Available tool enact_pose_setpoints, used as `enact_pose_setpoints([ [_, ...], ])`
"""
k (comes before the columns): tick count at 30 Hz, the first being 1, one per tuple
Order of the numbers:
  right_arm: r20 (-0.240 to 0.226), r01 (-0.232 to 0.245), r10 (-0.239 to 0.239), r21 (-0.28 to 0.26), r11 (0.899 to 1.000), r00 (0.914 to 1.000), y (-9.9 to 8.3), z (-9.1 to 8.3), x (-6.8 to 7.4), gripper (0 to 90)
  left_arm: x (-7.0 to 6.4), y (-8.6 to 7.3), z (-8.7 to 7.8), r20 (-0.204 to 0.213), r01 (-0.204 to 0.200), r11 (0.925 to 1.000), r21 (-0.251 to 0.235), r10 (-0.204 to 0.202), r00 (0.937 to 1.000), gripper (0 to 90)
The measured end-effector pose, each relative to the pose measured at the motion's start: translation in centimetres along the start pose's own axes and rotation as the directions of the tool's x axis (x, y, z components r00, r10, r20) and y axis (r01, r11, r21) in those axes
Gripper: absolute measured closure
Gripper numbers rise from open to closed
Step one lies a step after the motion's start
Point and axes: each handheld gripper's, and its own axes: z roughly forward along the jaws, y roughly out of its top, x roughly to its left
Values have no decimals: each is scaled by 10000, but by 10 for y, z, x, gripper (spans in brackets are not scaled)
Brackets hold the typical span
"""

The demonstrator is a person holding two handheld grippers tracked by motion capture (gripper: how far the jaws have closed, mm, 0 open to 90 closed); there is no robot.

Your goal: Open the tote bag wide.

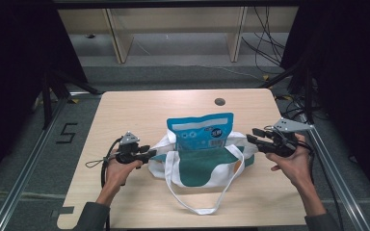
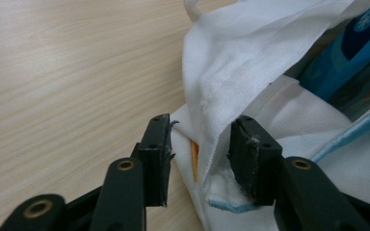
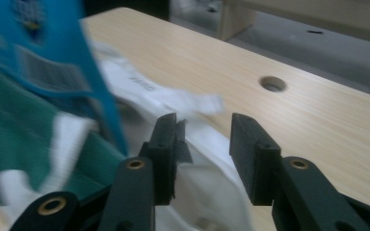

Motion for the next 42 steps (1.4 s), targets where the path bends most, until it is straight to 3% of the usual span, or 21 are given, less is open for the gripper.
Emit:
enact_pose_setpoints([
  [1, -192, 150, -149, 22, 9999, 9997, 2, -1, 3, 599, -1, 1, -2, -6, 198, 9997, -156, -198, 9998, 547],
  [6, -1266, 263, -259, 17, 9997, 9916, 7, 7, 23, 520, -2, 10, -22, 78, 307, 9989, -364, -304, 9995, 468],
  [7, -1564, 208, -149, 362, 9991, 9876, 8, 7, 25, 503, -3, 12, -27, 48, 422, 9981, -455, -420, 9991, 462],
  [10, -1569, 286, -212, 448, 9986, 9874, 9, 11, 29, 483, -8, 16, -35, 402, 447, 9968, -655, -421, 9983, 460],
  [12, -1756, 506, -395, 593, 9970, 9837, 10, 16, 31, 482, -16, 21, -40, 769, 5, 9971, -761, 53, 9970, 462],
  [13, -1716, 633, -495, 763, 9951, 9839, 9, 21, 34, 492, -27, 25, -40, 1320, -20, 9974, -720, 115, 9912, 462],
  [14, -1716, 633, -495, 763, 9951, 9839, 9, 21, 34, 492, -27, 25, -40, 1320, -20, 9974, -720, 115, 9912, 462],
  [16, -2066, 975, -729, 1114, 9890, 9757, 7, 27, 36, 594, -41, 28, -36, 1870, -313, 9972, -676, 435, 9814, 461],
  [18, -1801, 1353, -1132, 1150, 9841, 9771, 6, 27, 38, 694, -49, 29, -33, 2204, -503, 9963, -693, 645, 9733, 462],
  [20, -1678, 1701, -1472, 1314, 9766, 9748, 6, 23, 41, 787, -55, 29, -29, 2716, -565, 9962, -665, 725, 9597, 475],
  [24, -1648, 2012, -1798, 1243, 9716, 9698, 5, 14, 46, 812, -66, 26, -20, 2736, -1217, 9913, -491, 1306, 9529, 522],
  [25, -1652, 1957, -1735, 1291, 9721, 9709, 3, 11, 49, 813, -70, 24, -19, 2541, -1554, 9869, -445, 1616, 9536, 558],
  [27, -1675, 2351, -2109, 1405, 9618, 9631, 0, 7, 53, 816, -75, 22, -19, 2554, -2029, 9785, -376, 2057, 9447, 668],
  [28, -1693, 2454, -2212, 1391, 9594, 9604, -3, 6, 55, 817, -78, 20, -19, 2344, -2237, 9743, -283, 2240, 9460, 693],
  [32, -1643, 2401, -2104, 1888, 9522, 9637, -20, 7, 61, 821, -90, 10, -11, 2212, -3121, 9498, 238, 2994, 9281, 749],
  [33, -1605, 2384, -2077, 2056, 9492, 9650, -25, 10, 61, 821, -92, 6, -8, 2141, -3194, 9468, 396, 3042, 9282, 765],
  [35, -1692, 2371, -2005, 2354, 9425, 9650, -35, 20, 61, 823, -89, 0, 0, 1838, -3554, 9316, 765, 3372, 9233, 775],
  [37, -1634, 2379, -2002, 2604, 9357, 9660, -45, 34, 65, 826, -87, -8, 11, 1920, -3339, 9366, 1065, 3102, 9311, 781],
  [38, -1713, 2460, -2028, 2891, 9252, 9641, -47, 40, 64, 826, -85, -11, 16, 1857, -3295, 9368, 1178, 3052, 9340, 781],
  [39, -1544, 2444, -2074, 2834, 9273, 9660, -51, 46, 64, 827, -84, -13, 21, 1775, -3379, 9316, 1342, 3129, 9331, 782],
  [42, -1453, 2517, -2157, 3126, 9159, 9656, -58, 61, 65, 830, -81, -16, 31, 1667, -3414, 9265, 1582, 3158, 9341, 794],
])
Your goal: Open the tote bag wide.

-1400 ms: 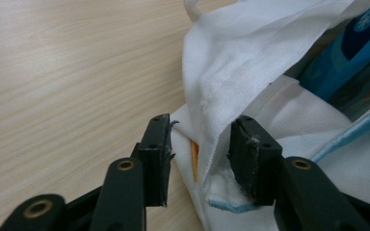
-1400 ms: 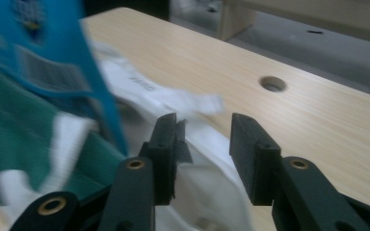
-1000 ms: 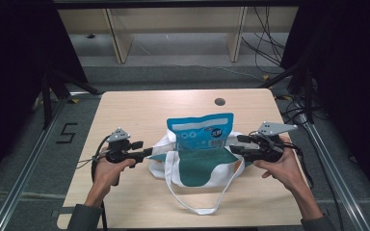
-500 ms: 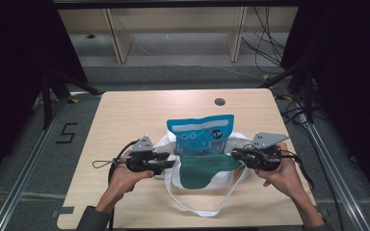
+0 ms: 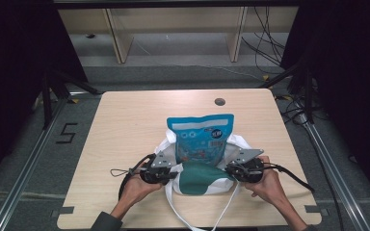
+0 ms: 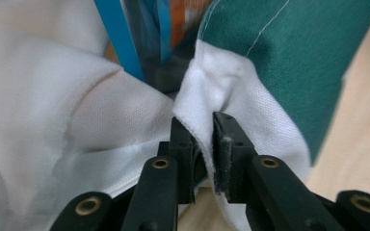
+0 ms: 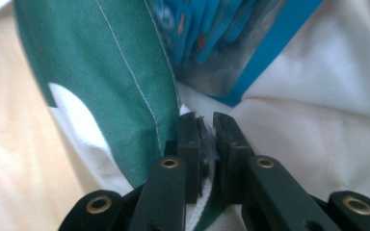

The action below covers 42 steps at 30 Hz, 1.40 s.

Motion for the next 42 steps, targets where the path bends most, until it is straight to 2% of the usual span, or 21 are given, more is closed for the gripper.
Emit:
enact_pose_setpoints([
  [3, -48, -116, 117, 171, 9998, 9999, -3, 11, 0, 832, 2, -4, 5, 8, 439, 9990, -120, -439, 9990, 816],
  [6, 86, -201, 199, 263, 9995, 9998, -3, 15, 1, 833, 0, -2, 5, -289, 157, 9998, 99, -154, 9995, 817],
  [11, -209, -493, 495, 108, 9987, 9986, -1, 8, -3, 795, 1, 0, 1, -164, 440, 9990, -25, -440, 9989, 770],
  [12, -125, -669, 664, -476, 9966, 9977, 5, -8, -10, 695, 3, 1, -3, -64, 584, 9982, -126, -585, 9983, 717],
  [16, -538, -1149, 1060, -2067, 9716, 9929, 16, -49, -26, 646, 8, 10, -32, 723, 1240, 9857, -1141, -1163, 9906, 603],
  [19, -50, -1084, 1112, -2737, 9557, 9938, 22, -67, -31, 628, 13, 16, -46, 668, 1474, 9754, -1638, -1381, 9882, 538],
  [20, 113, -1143, 1234, -3018, 9465, 9923, 24, -71, -33, 609, 16, 19, -54, 305, 1538, 9700, -1882, -1508, 9881, 538],
  [22, 603, -1062, 1309, -3085, 9453, 9896, 28, -76, -46, 571, 25, 25, -66, 19, 1640, 9605, -2250, -1679, 9858, 508],
  [23, 715, -1119, 1393, -3004, 9472, 9877, 28, -72, -48, 556, 31, 29, -72, -565, 1630, 9591, -2314, -1805, 9819, 504],
  [24, 740, -1037, 1282, -2721, 9567, 9890, 29, -69, -50, 552, 36, 30, -72, -929, 1281, 9689, -2118, -1504, 9842, 493],
  [26, 727, -745, 913, -2078, 9753, 9932, 30, -54, -55, 564, 43, 32, -62, -1042, 1423, 9675, -2092, -1668, 9805, 473],
  [28, 605, -562, 680, -1797, 9821, 9958, 31, -43, -58, 705, 50, 32, -52, -1112, 1437, 9736, -1776, -1649, 9800, 463],
  [30, 896, -330, 517, -1989, 9795, 9946, 34, -35, -65, 845, 57, 33, -44, -1304, 1514, 9713, -1835, -1767, 9756, 494],
  [32, 1008, -383, 600, -2048, 9781, 9931, 36, -34, -69, 864, 64, 35, -40, -1225, 1496, 9707, -1881, -1743, 9770, 640],
  [33, 1426, -398, 762, -2428, 9692, 9868, 43, -28, -84, 877, 70, 38, -35, -1201, 1660, 9604, -2237, -1962, 9732, 705],
  [35, 1508, -436, 821, -2425, 9692, 9852, 45, -25, -88, 878, 72, 40, -31, -1200, 1678, 9577, -2338, -1997, 9725, 787],
  [37, 2058, -356, 752, -1898, 9812, 9757, 48, -10, -95, 879, 79, 46, -17, -1315, 1332, 9691, -2077, -1626, 9779, 816],
  [38, 2107, -401, 748, -1644, 9856, 9747, 46, -5, -98, 879, 82, 46, -10, -1280, 1626, 9620, -2195, -1936, 9727, 833],
  [40, 2141, -387, 691, -1428, 9890, 9744, 43, 1, -102, 879, 88, 45, -2, -1124, 1705, 9631, -2083, -1967, 9740, 843],
  [41, 1989, -911, 1121, -1120, 9895, 9736, 33, 15, -107, 880, 96, 40, 10, -1006, 1852, 9679, -1700, -2039, 9738, 851],
  [42, 1989, -911, 1121, -1120, 9895, 9736, 33, 15, -107, 880, 96, 40, 10, -1006, 1852, 9679, -1700, -2039, 9738, 851],
])
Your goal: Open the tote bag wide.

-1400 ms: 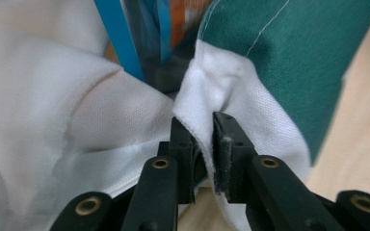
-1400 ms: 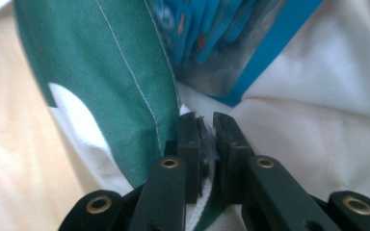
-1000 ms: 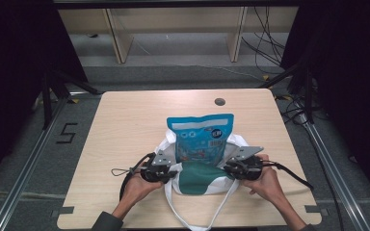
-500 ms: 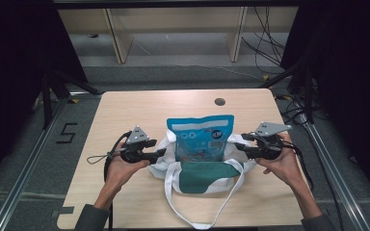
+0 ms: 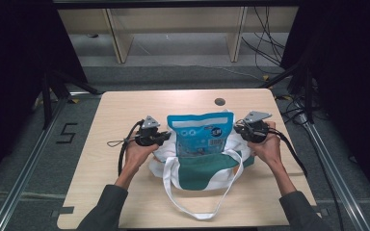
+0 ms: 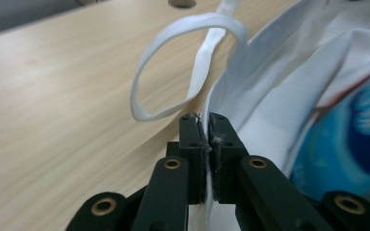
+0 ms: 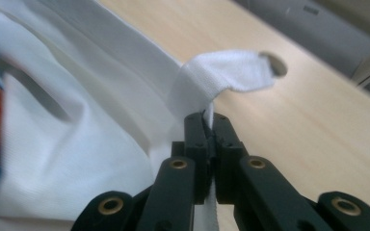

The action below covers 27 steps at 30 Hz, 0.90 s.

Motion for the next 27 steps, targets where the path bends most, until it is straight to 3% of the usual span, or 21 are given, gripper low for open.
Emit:
enact_pose_setpoints([
  [1, -164, -222, 227, 337, 9992, 9996, -11, 10, -2, 883, 4, -8, 12, 60, 98, 9993, 371, -101, 9999, 851],
  [4, -383, -409, 445, 905, 9951, 9983, -23, 24, 1, 884, 6, -22, 25, 116, 215, 9977, 639, -223, 9997, 852],
  [5, -339, -376, 410, 953, 9947, 9986, -26, 27, 2, 884, 5, -24, 27, 115, 384, 9976, 571, -391, 9992, 852],
  [7, -242, -299, 323, 944, 9951, 9992, -26, 28, 3, 883, 6, -24, 26, 210, 331, 9974, 643, -346, 9992, 849],
  [10, -235, -305, 327, 900, 9955, 9992, -25, 25, 3, 874, 4, -20, 21, -32, 478, 9965, 690, -476, 9989, 818],
  [11, -243, -716, 738, 821, 9940, 9970, -22, 17, 0, 819, 5, -17, 15, 21, 654, 9961, 595, -656, 9978, 728],
  [12, -297, -1056, 1074, 557, 9928, 9938, -21, 14, -1, 807, 5, -17, 15, 21, 654, 9961, 595, -656, 9978, 698],
  [13, -297, -1056, 1074, 557, 9928, 9938, -21, 14, -1, 807, 4, -14, 9, 31, 787, 9955, 524, -789, 9969, 698],
  [14, -461, -1148, 1153, 131, 9933, 9923, -18, 6, -7, 779, 2, -12, 4, 44, 851, 9954, 434, -854, 9963, 649],
  [15, -636, -1400, 1393, -74, 9901, 9882, -12, -10, -11, 682, 0, -10, -2, 99, 801, 9961, 379, -805, 9967, 571],
  [17, -959, -1747, 1694, -491, 9834, 9809, -5, -29, -13, 679, -7, -1, -16, -76, 769, 9970, -25, -770, 9970, 528],
  [18, -989, -2066, 1983, -832, 9749, 9751, -2, -40, -12, 679, -11, 2, -22, -123, 853, 9962, -191, -856, 9963, 506],
  [19, -989, -2066, 1983, -832, 9749, 9751, -2, -40, -12, 679, -11, 2, -22, -123, 853, 9962, -191, -856, 9963, 507],
  [20, -1690, -2225, 1982, -1392, 9649, 9655, 4, -64, -12, 679, -17, 7, -36, 77, 795, 9962, -369, -793, 9968, 508],
  [21, -1719, -2010, 1748, -1487, 9682, 9695, 5, -70, -11, 679, -21, 8, -41, 182, 862, 9950, -507, -854, 9962, 518],
  [22, -1926, -2059, 1766, -1446, 9678, 9653, 5, -77, -4, 679, -26, 9, -47, 384, 855, 9947, -571, -834, 9958, 529],
  [25, -2429, -1485, 1196, -1043, 9834, 9627, 2, -87, 19, 662, -45, 6, -61, 1115, 791, 9946, -668, -713, 9912, 577],
  [27, -2663, -1043, 776, -875, 9907, 9607, 0, -87, 33, 631, -56, 4, -68, 1736, 922, 9929, -754, -779, 9817, 594],
])
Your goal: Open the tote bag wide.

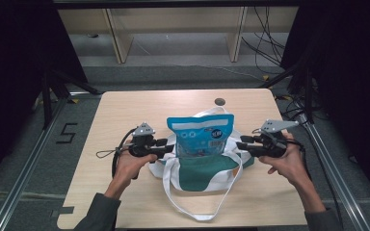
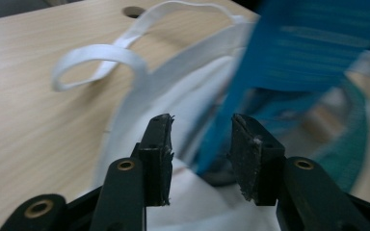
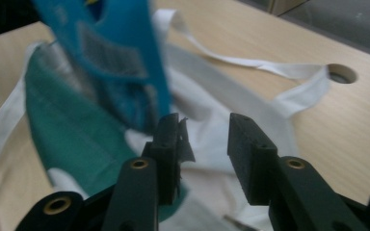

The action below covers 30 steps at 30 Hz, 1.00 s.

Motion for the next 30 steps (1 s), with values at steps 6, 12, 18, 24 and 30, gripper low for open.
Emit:
enact_pose_setpoints([
  [6, -433, 717, -688, 695, 9950, 9967, -9, 17, 19, 790, -17, -11, -7, 369, 89, 9999, 46, -91, 9993, 665],
  [12, -229, 1621, -1608, 1941, 9675, 9867, -26, 37, 30, 848, -34, -45, 10, -165, -895, 9919, 901, 913, 9957, 735],
  [18, -248, 1573, -1569, 2899, 9440, 9873, -45, 72, 33, 874, -28, -73, 42, -643, -1426, 9629, 2291, 1611, 9848, 753],
  [24, 161, 1490, -1615, 3054, 9405, 9867, -49, 79, 38, 875, -26, -74, 48, -739, -1497, 9583, 2433, 1722, 9823, 757],
  [30, 103, 1341, -1426, 2779, 9512, 9897, -50, 80, 34, 872, -20, -70, 49, -863, -1499, 9579, 2447, 1755, 9807, 751],
])
